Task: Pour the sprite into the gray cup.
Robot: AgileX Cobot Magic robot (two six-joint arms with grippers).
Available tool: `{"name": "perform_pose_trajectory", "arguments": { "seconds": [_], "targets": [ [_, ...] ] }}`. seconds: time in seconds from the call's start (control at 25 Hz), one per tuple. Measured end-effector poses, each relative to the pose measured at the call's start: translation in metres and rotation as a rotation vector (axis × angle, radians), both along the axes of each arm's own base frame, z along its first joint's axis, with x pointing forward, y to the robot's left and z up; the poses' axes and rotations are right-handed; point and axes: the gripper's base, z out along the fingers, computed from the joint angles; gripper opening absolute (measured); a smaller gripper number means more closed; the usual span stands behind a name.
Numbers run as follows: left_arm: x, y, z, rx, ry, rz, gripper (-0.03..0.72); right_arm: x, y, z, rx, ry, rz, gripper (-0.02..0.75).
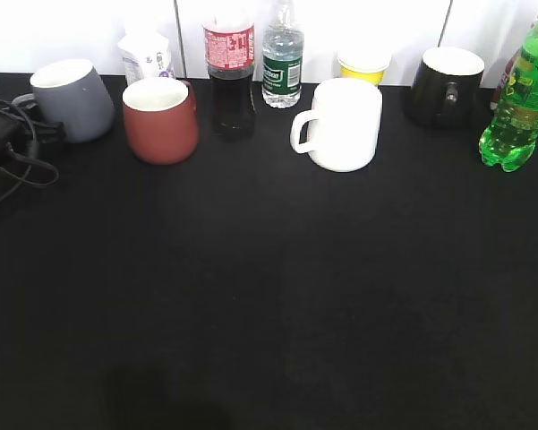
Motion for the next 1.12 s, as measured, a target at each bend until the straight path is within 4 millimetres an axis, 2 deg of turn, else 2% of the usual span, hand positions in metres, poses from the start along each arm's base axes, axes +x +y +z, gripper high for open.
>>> {"name": "perform_pose_trajectory", "arguments": {
  "seconds": [0.04, 0.16, 0.2, 0.32, 0.48, 0.6, 0.68, 0.8, 0.92, 1.0, 1.12],
  "targets": [
    [-0.007, 0.0, 0.006, 0.003, 0.001, -0.006, 0.095, 0.0, 0.0, 0.0, 0.0, 0.0, 0.0, 0.587],
    [-0.039, -0.002, 0.045, 0.012, -0.059, -0.021, 0.091, 0.0, 0.0, 0.0, 0.001, 0.0, 0.001, 0.587],
    [-0.055, -0.002, 0.06, 0.011, -0.088, -0.021, 0.09, 0.0, 0.0, 0.0, 0.001, 0.0, 0.001, 0.587],
    [-0.105, -0.005, 0.089, 0.031, -0.138, -0.057, 0.088, 0.0, 0.0, 0.0, 0.001, 0.0, 0.001, 0.587],
    [-0.157, -0.031, 0.111, 0.209, -0.198, -0.364, 0.078, 0.0, 0.0, 0.0, 0.002, 0.0, 0.001, 0.587],
    [-0.171, -0.049, 0.12, 0.159, -0.215, -0.457, 0.072, 0.005, 0.001, 0.014, 0.017, -0.113, 0.001, 0.587],
    [-0.177, -0.07, 0.118, 0.151, -0.192, -0.542, 0.072, 0.029, -0.001, 0.026, 0.021, -0.259, -0.019, 0.587],
    [-0.188, -0.099, 0.115, 0.152, -0.18, -0.67, 0.072, 0.087, -0.005, 0.005, -0.001, -0.314, -0.051, 0.587],
    [-0.194, -0.111, 0.115, 0.146, -0.185, -0.722, 0.071, 0.145, -0.008, -0.01, -0.006, -0.355, -0.073, 0.587],
    [-0.194, -0.111, 0.115, 0.146, -0.185, -0.723, 0.071, 0.186, -0.009, -0.03, -0.017, -0.344, -0.082, 0.587],
    [-0.193, -0.111, 0.113, 0.142, -0.173, -0.722, 0.071, 0.231, -0.01, -0.07, -0.038, -0.392, -0.084, 0.587]
  ]
}}
